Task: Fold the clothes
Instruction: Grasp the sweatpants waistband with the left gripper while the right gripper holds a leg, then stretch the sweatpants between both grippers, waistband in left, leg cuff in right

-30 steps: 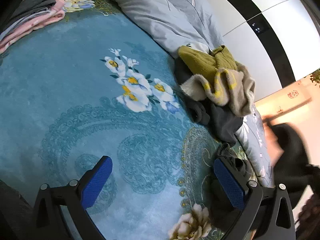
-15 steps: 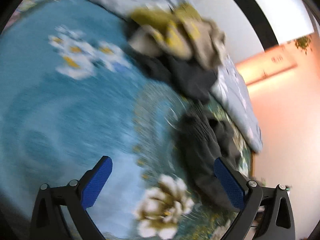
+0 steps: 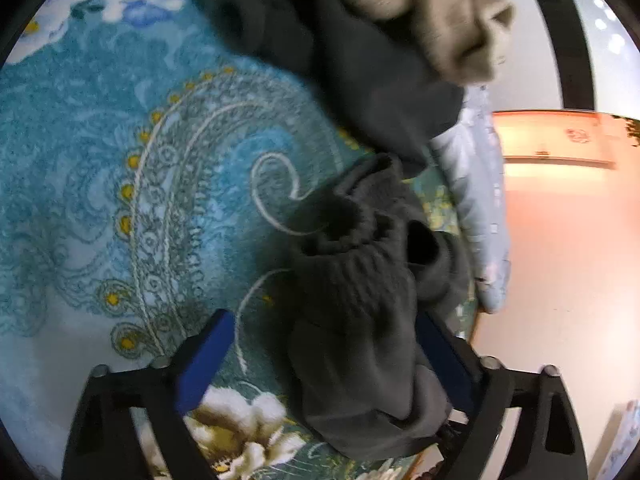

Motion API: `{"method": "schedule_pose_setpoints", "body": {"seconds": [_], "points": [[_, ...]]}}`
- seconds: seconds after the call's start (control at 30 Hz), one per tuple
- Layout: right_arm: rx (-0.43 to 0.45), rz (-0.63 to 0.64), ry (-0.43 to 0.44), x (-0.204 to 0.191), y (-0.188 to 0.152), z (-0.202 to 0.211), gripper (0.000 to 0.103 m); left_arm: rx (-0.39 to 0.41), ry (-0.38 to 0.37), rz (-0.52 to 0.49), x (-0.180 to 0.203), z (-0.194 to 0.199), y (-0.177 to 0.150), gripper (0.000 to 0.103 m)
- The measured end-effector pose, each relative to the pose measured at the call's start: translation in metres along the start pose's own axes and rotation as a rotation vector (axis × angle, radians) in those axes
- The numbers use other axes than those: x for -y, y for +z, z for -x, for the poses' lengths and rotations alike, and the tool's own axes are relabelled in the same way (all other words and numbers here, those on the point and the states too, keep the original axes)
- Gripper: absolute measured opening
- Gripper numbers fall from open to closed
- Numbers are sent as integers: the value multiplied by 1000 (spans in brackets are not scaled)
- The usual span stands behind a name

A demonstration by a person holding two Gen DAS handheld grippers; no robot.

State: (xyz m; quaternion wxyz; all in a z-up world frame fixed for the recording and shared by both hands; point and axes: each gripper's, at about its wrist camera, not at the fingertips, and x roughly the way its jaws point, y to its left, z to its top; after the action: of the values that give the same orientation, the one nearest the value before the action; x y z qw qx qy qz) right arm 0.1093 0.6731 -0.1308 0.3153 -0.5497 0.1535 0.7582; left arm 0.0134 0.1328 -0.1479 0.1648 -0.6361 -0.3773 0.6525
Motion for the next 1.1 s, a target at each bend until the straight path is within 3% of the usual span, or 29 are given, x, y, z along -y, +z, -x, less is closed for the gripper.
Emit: {"method": "schedule_pose_setpoints", "body": {"seconds": [0.1, 0.17, 0.33, 0.5, 0.73, 0.97, 1.1], "points": [[-16, -12, 23, 3, -4, -5, 13, 2, -46, 26, 2, -5, -1, 66], [-18, -18, 28, 4, -6, -5, 13, 4, -64, 49, 5, -6, -3, 49], [-17, -9, 24, 1, -10, -3, 13, 51, -40, 41, 10, 4, -9, 34], [18, 9, 131, -8, -5, 22, 11, 127, -34, 33, 3, 32, -10, 31], [92, 70, 346, -58, 4, 82, 11, 315, -44, 27, -21, 126, -1, 30], [85, 170, 668, -134, -4, 153, 10, 565, -17, 147, -101, 263, 3, 30], [144, 333, 745, -175, -23, 188, 10, 578, 36, 241, -154, 290, 10, 31]]}}
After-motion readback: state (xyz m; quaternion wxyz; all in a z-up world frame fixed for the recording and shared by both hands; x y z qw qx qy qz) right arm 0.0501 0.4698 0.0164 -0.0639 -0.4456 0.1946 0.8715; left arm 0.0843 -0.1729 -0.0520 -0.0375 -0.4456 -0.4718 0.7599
